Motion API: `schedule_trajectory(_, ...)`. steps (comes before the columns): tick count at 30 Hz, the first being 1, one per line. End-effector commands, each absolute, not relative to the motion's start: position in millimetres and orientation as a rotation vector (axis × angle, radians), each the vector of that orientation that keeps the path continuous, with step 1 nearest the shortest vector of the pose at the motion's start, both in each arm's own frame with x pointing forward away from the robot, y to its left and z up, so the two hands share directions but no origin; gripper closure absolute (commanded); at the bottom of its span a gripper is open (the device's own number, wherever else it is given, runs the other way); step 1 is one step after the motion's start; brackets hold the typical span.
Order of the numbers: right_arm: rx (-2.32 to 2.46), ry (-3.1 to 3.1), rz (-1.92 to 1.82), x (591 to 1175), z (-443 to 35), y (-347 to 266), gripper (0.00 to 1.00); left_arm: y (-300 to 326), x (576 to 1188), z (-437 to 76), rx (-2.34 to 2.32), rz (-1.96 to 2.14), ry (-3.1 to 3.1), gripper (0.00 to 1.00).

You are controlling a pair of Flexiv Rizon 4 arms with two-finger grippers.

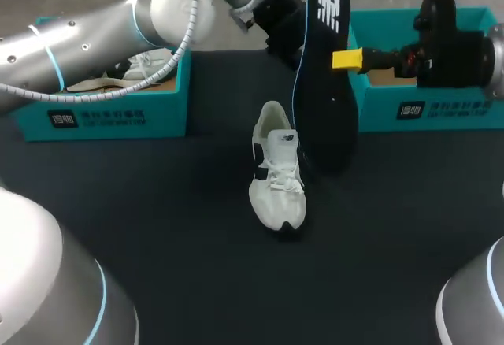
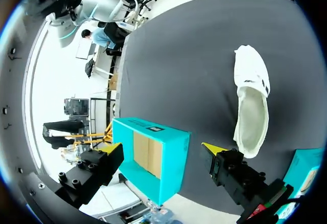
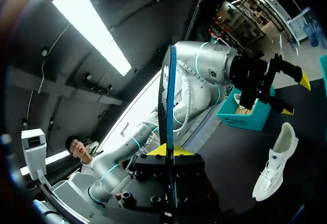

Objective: Take the shoe out of the shoebox, open the shoe tongue, remove and reinsert the insole, then place the shoe into the shoebox

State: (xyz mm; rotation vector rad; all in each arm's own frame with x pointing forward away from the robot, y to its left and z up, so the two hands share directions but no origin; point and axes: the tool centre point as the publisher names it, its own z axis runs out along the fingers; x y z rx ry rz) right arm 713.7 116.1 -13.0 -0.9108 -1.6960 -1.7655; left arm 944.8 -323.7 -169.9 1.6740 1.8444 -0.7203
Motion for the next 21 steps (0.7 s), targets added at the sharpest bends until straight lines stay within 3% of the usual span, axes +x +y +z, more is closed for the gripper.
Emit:
schedule_trajectory(1, -0.896, -1.623, -1.767, 745, -14, 122, 1.00, -311, 931, -156, 1.561, -0.811, 1.688, 0.00)
schedule_trajectory(21, -1.013, -1.469, -1.737, 804, -18, 106, 1.00, -268, 919, -123, 1.488, -0.877, 1.488, 0.00)
